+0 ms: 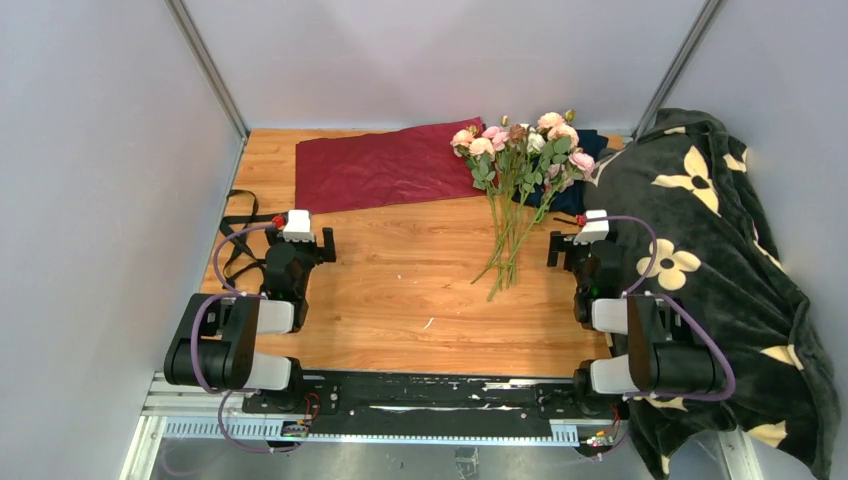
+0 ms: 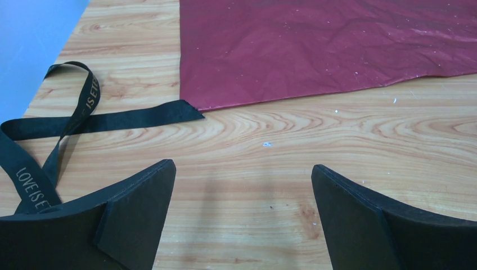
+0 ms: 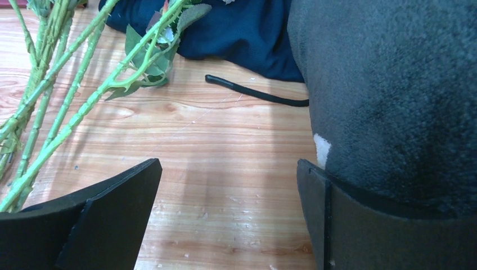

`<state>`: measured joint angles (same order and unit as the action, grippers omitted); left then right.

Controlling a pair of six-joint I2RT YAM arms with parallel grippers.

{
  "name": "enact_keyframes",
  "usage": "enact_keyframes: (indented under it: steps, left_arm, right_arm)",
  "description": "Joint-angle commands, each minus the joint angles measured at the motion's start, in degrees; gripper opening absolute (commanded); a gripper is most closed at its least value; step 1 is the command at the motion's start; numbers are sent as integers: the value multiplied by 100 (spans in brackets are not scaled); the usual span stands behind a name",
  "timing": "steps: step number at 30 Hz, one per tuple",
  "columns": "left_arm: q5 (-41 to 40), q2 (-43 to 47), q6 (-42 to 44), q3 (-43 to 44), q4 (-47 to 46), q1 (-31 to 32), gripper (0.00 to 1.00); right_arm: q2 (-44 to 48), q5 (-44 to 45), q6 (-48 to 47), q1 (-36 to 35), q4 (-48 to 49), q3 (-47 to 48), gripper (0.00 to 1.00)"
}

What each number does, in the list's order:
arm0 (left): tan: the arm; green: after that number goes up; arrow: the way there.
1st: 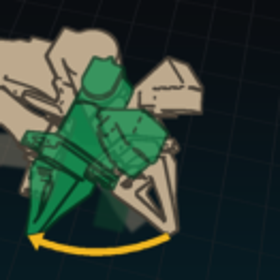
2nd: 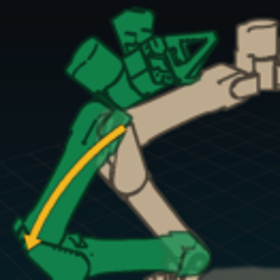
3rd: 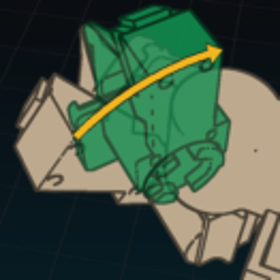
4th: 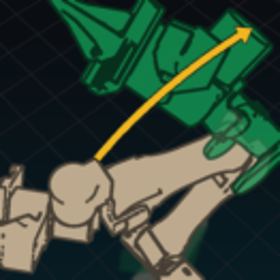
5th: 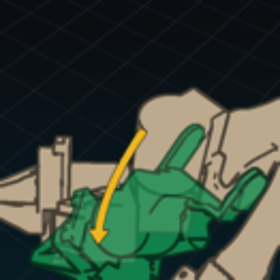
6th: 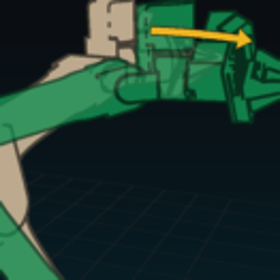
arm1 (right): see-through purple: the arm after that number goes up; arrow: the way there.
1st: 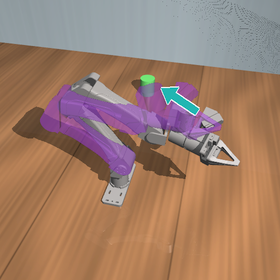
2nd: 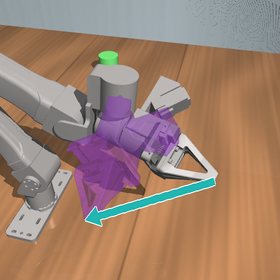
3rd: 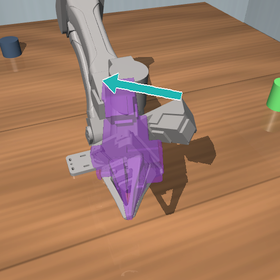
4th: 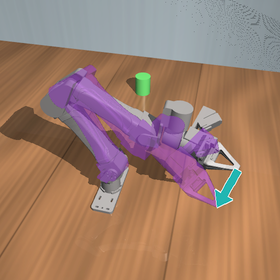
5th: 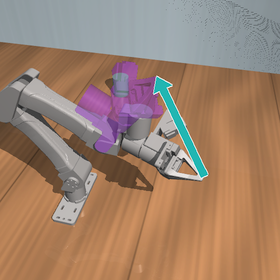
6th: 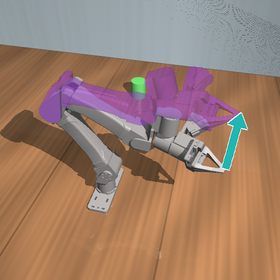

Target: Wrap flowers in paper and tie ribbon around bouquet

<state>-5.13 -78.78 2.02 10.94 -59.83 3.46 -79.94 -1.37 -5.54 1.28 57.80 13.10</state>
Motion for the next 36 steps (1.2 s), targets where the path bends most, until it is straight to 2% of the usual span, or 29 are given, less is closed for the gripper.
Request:
enact_keyframes:
  steps: [1, 4, 6, 7, 9, 10, 12, 14, 16, 18, 21, 29, 32, 36]
  left_arm:
    - [-42, 20, 87, 48, -139, -12, 100]
    - [17, 17, 116, 51, -133, -8, 100]
    - [236, 148, 191, 171, 92, -28, 100]
    - [290, 362, 201, 439, 734, -28, 100]
    - [569, 513, 419, 1630, 2785, -28, 100]
    - [1016, 441, 773, 2401, 3906, -30, 100]
    - [1931, 192, 1348, 3297, 4986, 46, 100]
    - [1887, 30, 2176, 3801, 5858, 564, 99]
    - [1318, -325, 3066, 4288, 6657, 1322, 99]
    - [1047, -744, 3579, 4627, 7000, 1891, 99]
    - [713, -1524, 4103, 5201, 7161, 2273, 97]
    - [-642, -3459, 5039, 6799, 6910, 2299, 85]
    - [-572, -3847, 5380, 6990, 7190, 2299, 80]
    - [-319, -4074, 5501, 6985, 7556, 2301, 80]
  right_arm:
    - [693, -119, -65, 13, -934, 262, 96]
    - [1352, -165, 59, 15, -1808, 598, 96]
    - [1702, -492, 281, 13, -2225, 835, 97]
    - [1845, -811, 328, 14, -2462, 1000, 96]
    - [2001, -1514, 467, 15, -3005, 1481, 94]
    - [2023, -1898, 591, 12, -3240, 1676, 93]
    - [1999, -2510, 814, -58, -3743, 2087, 91]
    - [1965, -2628, 853, -212, -4145, 2472, 91]
    - [1948, -2387, 744, -616, -4632, 2747, 90]
    - [1947, -2138, 606, -946, -4956, 2894, 89]
    - [1911, -1933, 355, -1381, -5239, 2994, 88]
    - [1639, -1859, 144, -2012, -5579, 3088, 85]
    - [1580, -1755, -9, -2161, -5652, 3129, 85]
    - [1544, -1579, -220, -2228, -5741, 3193, 85]
